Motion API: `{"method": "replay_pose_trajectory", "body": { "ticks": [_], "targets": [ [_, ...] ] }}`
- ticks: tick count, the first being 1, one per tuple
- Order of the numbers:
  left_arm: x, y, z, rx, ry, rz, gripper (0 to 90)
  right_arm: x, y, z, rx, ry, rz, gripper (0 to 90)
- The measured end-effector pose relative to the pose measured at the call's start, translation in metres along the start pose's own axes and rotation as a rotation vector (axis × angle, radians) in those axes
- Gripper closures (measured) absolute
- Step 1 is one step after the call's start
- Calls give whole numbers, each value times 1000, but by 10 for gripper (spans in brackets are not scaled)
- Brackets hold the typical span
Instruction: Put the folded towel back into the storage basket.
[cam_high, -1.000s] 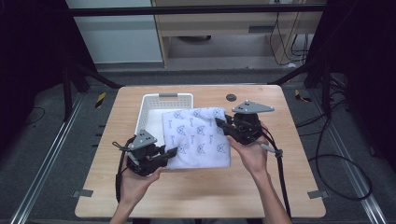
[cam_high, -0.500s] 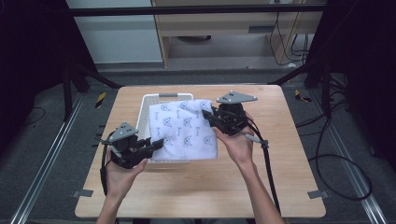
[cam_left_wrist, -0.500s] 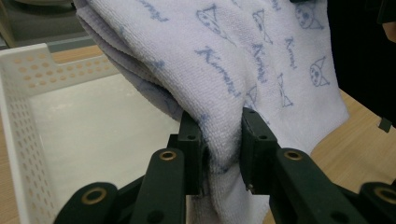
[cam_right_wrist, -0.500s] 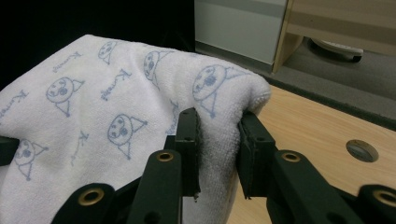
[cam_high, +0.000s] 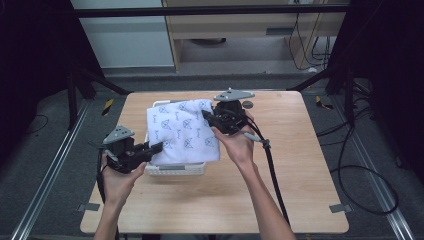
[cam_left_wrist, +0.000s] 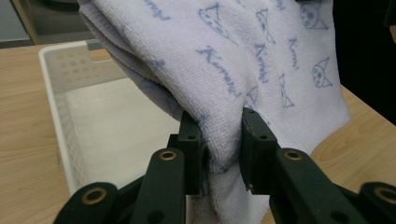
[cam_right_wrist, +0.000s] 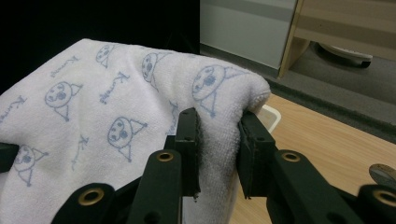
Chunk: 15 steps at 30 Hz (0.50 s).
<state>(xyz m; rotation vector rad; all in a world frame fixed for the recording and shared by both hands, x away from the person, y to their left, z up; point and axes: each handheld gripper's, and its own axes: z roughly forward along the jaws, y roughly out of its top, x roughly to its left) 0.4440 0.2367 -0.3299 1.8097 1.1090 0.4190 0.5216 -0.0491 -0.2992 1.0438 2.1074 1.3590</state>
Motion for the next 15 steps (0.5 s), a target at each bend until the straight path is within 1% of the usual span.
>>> {"method": "replay_pose_trajectory", "body": {
  "ticks": [5,11,15],
  "targets": [
    [8,1,-2,-3,18,-12,721,2,3,11,2,11,6,727],
    [16,0,1,-1,60,-16,721,5,7,25,1,14,-1,727],
    [21,0,3,1,76,-19,722,5,8,34,3,17,-5,727]
  ]
}}
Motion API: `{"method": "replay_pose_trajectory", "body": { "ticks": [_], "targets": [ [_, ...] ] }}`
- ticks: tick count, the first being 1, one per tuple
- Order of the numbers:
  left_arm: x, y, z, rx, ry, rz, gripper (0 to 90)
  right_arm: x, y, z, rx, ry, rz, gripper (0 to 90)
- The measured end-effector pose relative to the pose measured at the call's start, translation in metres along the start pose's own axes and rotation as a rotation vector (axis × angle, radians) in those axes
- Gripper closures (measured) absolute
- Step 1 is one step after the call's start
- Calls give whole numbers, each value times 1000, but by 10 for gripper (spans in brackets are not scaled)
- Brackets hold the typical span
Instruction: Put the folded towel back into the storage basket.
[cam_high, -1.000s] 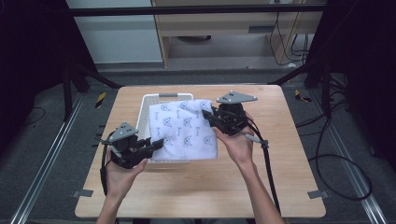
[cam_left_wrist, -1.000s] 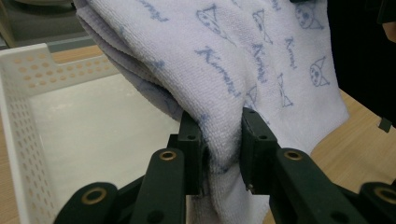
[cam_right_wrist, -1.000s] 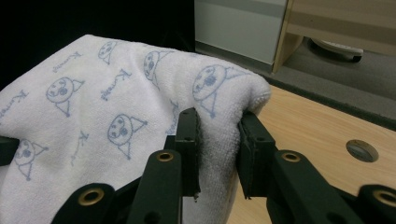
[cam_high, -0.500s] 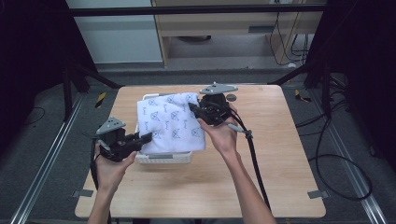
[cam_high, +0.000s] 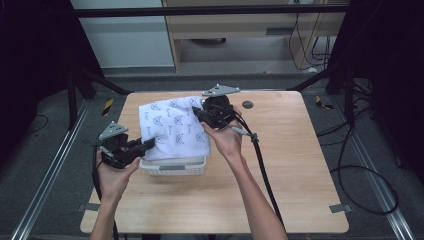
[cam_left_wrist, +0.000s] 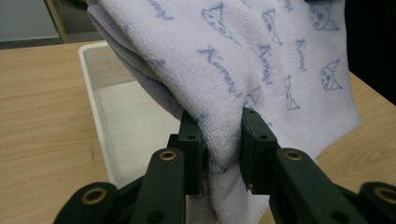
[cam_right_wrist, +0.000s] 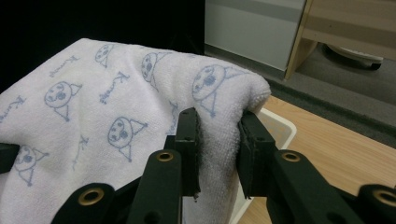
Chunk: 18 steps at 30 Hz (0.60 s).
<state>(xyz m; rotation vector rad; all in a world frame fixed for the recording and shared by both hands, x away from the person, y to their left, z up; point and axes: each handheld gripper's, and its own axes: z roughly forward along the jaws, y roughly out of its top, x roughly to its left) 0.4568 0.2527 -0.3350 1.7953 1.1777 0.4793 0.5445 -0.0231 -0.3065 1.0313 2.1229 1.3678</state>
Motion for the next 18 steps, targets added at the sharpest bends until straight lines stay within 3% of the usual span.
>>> {"method": "replay_pose_trajectory", "body": {
  "ticks": [18],
  "targets": [
    [26,-6,21,39,52,-22,721,0,-7,38,12,1,7,727]
  ]
}}
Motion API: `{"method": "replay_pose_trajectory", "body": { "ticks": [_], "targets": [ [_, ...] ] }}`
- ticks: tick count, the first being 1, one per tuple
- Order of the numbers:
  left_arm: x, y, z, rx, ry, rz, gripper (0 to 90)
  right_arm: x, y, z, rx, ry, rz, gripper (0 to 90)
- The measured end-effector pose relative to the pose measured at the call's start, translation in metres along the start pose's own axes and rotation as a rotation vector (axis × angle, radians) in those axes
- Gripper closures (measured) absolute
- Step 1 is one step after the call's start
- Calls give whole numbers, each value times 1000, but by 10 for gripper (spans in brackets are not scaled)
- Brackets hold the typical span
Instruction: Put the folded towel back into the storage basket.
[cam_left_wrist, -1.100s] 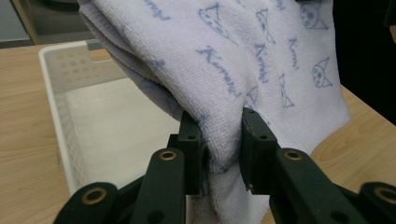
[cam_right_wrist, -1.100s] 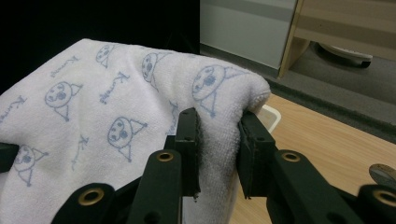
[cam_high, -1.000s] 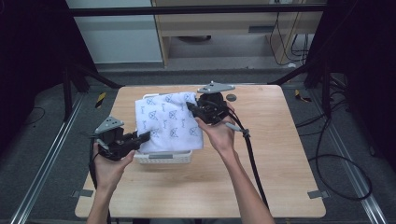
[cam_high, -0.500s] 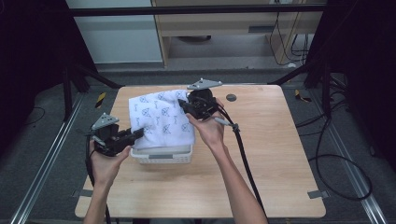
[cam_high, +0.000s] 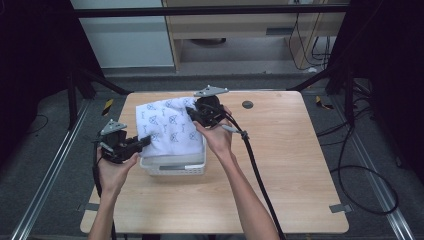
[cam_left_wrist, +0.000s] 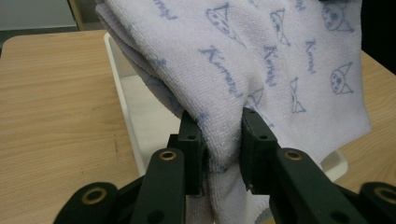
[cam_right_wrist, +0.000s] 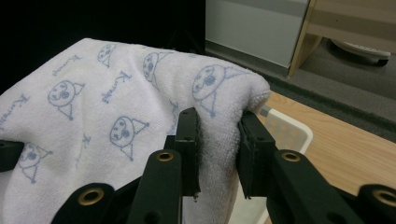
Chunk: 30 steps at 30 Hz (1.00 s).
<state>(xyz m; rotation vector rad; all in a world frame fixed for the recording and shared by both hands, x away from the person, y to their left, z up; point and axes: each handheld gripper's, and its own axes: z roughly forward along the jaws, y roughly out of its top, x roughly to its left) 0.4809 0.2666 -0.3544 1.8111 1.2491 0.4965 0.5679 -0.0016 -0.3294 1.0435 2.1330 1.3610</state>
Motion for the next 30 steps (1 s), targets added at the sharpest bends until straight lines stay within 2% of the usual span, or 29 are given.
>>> {"method": "replay_pose_trajectory", "body": {
  "ticks": [11,16,30],
  "targets": [
    [9,-5,17,34,17,-2,721,-5,-12,20,28,-1,27,727],
    [11,-8,27,54,21,-4,721,-8,-16,27,50,-13,22,727],
    [12,-17,48,104,35,8,720,-12,-31,40,105,-35,28,725]
  ]
}}
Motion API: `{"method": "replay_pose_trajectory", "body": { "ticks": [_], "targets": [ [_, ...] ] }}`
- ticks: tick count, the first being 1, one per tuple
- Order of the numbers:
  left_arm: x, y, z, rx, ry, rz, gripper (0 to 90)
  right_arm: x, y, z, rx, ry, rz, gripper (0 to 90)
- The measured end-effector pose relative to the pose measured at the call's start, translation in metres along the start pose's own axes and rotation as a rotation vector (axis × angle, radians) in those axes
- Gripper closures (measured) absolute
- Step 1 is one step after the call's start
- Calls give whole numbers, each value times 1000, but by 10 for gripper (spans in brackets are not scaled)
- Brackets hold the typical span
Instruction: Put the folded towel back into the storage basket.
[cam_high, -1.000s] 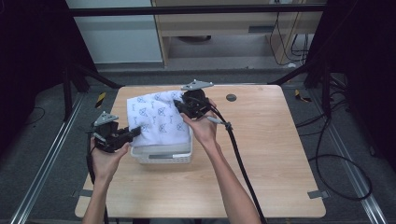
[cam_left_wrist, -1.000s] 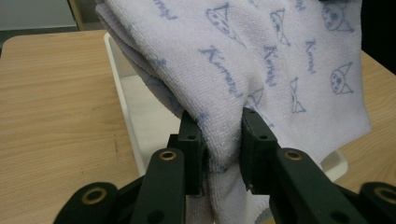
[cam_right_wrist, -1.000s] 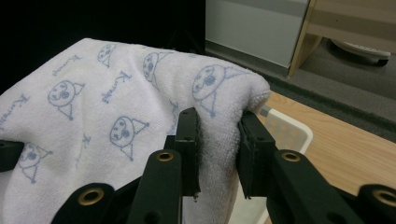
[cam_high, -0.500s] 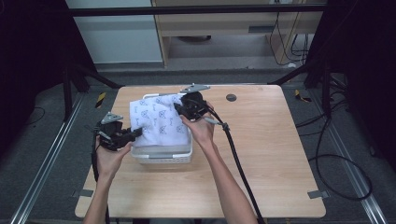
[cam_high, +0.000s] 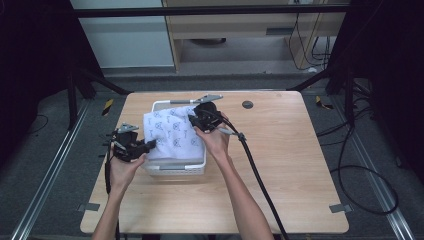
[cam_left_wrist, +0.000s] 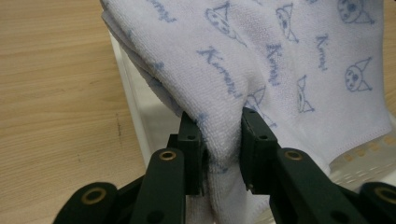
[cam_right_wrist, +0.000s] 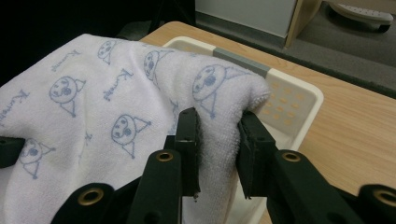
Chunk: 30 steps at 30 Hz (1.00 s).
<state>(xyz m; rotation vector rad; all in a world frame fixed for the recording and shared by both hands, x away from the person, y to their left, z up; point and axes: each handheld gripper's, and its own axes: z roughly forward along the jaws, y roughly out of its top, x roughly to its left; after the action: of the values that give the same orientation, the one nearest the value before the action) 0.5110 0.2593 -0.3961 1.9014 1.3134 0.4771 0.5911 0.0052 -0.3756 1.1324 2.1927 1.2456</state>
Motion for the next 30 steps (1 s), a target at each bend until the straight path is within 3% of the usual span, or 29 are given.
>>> {"method": "replay_pose_trajectory", "body": {
  "ticks": [21,30],
  "targets": [
    [-2,-9,23,63,28,22,717,-4,-22,19,50,-29,-9,712],
    [-6,-12,34,99,47,47,714,-9,-37,29,73,-35,16,708]
  ]
}}
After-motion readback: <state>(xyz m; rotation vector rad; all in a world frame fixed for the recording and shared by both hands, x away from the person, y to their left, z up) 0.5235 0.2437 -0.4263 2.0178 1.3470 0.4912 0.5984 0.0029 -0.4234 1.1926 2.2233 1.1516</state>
